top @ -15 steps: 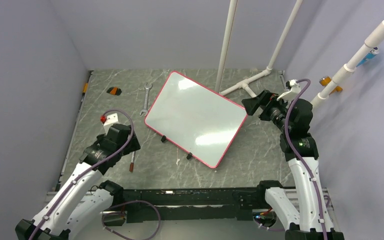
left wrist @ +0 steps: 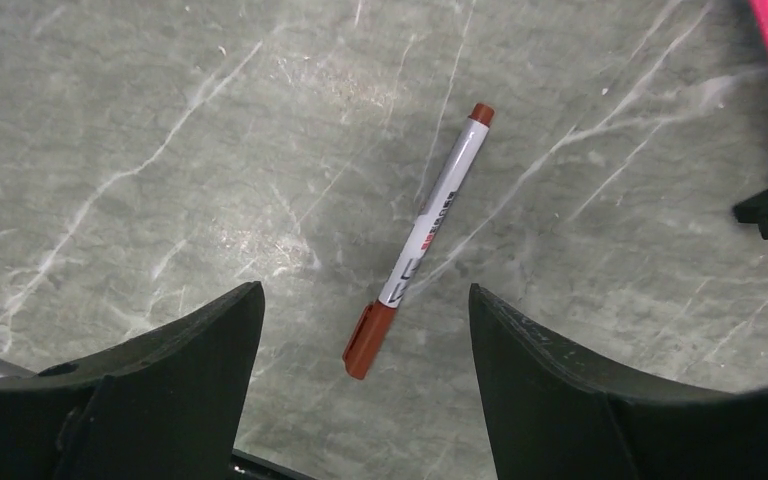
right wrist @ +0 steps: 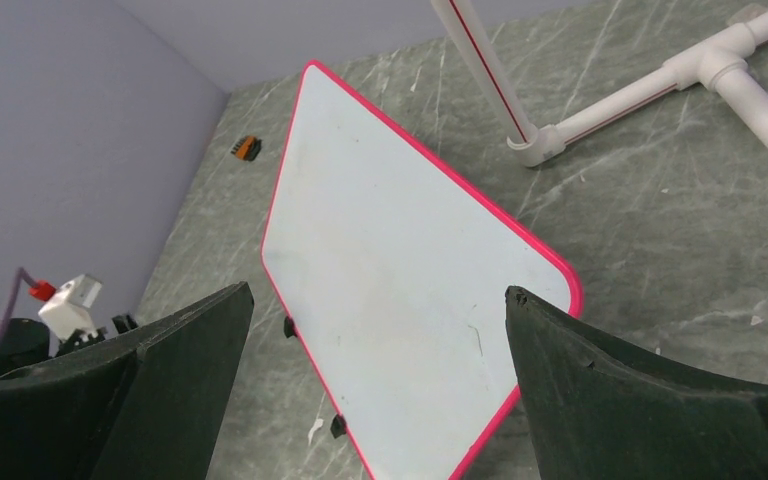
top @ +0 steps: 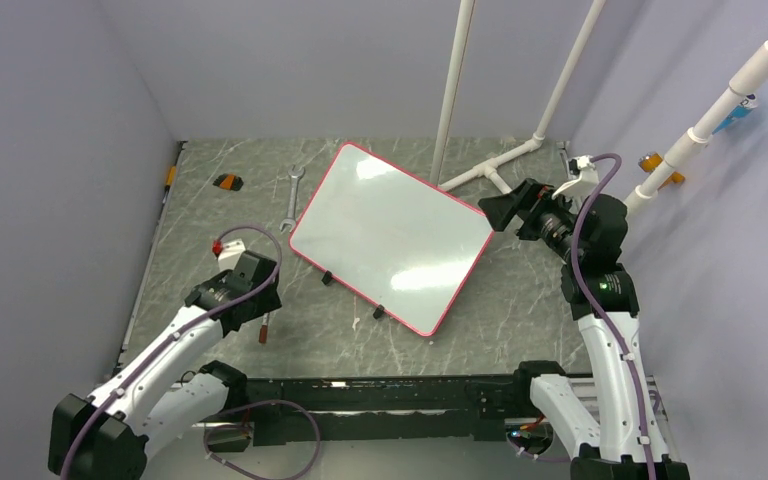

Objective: Write a sentence on the whiteboard
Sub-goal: Open the whiteboard marker at the center of the board.

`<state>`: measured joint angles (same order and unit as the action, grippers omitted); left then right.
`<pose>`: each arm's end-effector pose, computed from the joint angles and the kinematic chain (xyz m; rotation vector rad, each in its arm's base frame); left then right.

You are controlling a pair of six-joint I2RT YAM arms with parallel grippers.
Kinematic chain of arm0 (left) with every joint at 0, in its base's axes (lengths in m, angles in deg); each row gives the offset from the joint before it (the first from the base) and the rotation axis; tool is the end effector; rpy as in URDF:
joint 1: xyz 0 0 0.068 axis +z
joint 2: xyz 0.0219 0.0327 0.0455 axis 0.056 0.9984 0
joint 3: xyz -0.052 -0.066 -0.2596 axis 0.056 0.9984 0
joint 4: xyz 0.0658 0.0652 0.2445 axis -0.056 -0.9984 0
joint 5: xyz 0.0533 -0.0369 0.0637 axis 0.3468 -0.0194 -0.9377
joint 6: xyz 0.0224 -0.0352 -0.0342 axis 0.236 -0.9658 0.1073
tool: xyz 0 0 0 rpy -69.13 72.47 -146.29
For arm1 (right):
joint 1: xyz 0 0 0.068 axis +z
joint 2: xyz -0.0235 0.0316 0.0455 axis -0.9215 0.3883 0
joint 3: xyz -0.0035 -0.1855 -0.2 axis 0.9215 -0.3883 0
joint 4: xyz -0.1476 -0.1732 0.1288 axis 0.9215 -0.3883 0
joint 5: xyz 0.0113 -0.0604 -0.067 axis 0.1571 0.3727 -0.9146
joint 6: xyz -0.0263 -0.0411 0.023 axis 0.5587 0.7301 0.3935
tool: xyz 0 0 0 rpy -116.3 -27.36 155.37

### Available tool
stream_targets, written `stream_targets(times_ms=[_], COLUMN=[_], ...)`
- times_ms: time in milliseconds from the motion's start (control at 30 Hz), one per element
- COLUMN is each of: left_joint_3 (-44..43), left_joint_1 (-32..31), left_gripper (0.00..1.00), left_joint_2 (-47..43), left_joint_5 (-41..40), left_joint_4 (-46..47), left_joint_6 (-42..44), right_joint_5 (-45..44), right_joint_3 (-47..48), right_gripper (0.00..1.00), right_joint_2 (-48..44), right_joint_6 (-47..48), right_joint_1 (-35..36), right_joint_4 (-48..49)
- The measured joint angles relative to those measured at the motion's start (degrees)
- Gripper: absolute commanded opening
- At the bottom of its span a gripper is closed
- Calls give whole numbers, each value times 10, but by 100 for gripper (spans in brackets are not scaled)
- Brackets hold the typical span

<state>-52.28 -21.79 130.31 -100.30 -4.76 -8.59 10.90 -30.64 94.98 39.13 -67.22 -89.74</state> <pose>0.1467 -0.0499 0.2148 -0.5672 2.4082 0.1670 0.1711 0.0145 0.3827 0.1081 1.8053 0.7082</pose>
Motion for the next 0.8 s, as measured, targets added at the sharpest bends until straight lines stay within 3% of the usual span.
stream_targets(times_ms=[267,667,800], left_joint_3=[42,78,77], left_joint_1=[60,83,86], left_gripper=[74,54,43], left_joint_2=[33,97,104], left_joint_5=[69,151,152], left_joint_4=[71,147,153], left_joint_6=[14,25,33], right_joint_5=[17,23,23], right_joint_3=[0,0,0], right_gripper=[100,100,100], right_joint_2=[0,12,24], right_joint_6=[-5,-6,-8], right_joint_1=[0,0,0], right_joint_4=[1,0,1])
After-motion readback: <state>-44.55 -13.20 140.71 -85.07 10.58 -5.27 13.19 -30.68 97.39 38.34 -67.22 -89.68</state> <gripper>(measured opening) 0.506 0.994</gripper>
